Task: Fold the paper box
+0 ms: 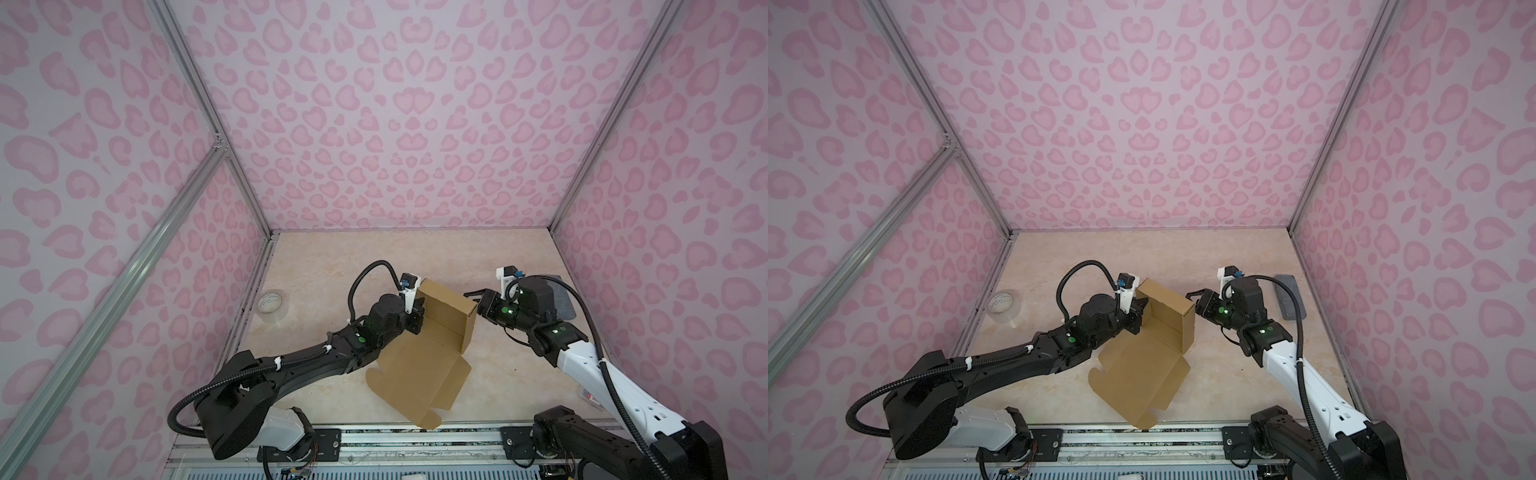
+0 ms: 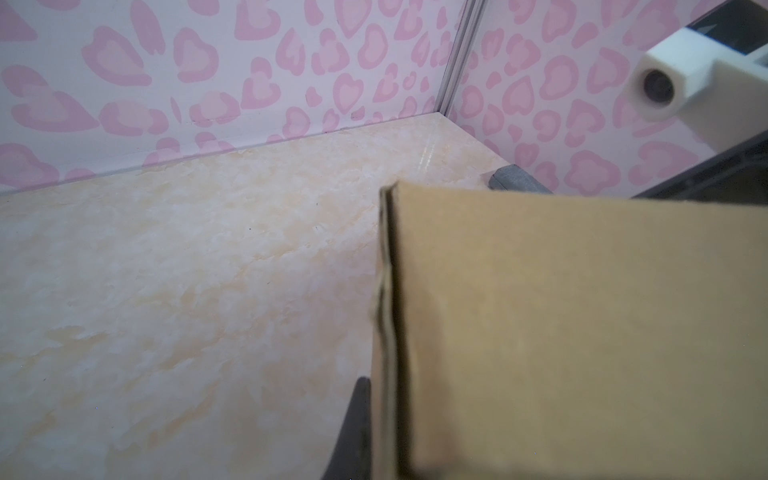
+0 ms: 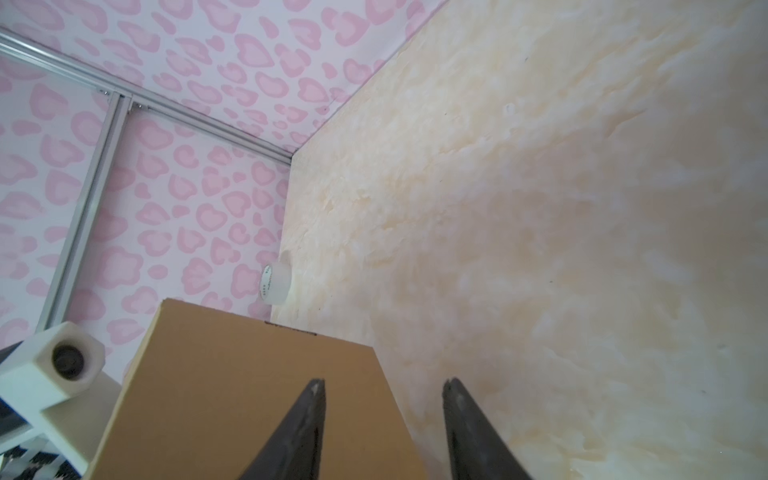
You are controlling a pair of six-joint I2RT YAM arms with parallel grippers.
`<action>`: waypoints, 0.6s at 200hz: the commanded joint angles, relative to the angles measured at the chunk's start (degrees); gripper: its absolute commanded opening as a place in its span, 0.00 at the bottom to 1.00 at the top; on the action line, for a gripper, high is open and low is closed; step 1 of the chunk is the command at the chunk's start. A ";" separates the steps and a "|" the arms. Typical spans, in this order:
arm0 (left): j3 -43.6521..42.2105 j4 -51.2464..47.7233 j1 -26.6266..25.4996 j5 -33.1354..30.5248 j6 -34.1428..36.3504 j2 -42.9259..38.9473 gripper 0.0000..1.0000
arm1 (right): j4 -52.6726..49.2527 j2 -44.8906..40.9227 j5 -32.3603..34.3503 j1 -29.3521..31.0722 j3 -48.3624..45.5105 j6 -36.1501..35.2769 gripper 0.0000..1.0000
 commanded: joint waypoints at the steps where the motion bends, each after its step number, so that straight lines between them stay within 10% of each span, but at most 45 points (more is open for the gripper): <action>1: 0.64 -0.31 -0.03 -0.65 -0.62 0.41 0.03 | -1.56 0.27 -0.51 -0.15 -0.11 -1.48 0.48; 120: 2.72 -4.92 0.58 -7.18 -3.35 2.15 0.03 | 0.05 -3.02 -0.29 1.88 -2.14 0.23 0.49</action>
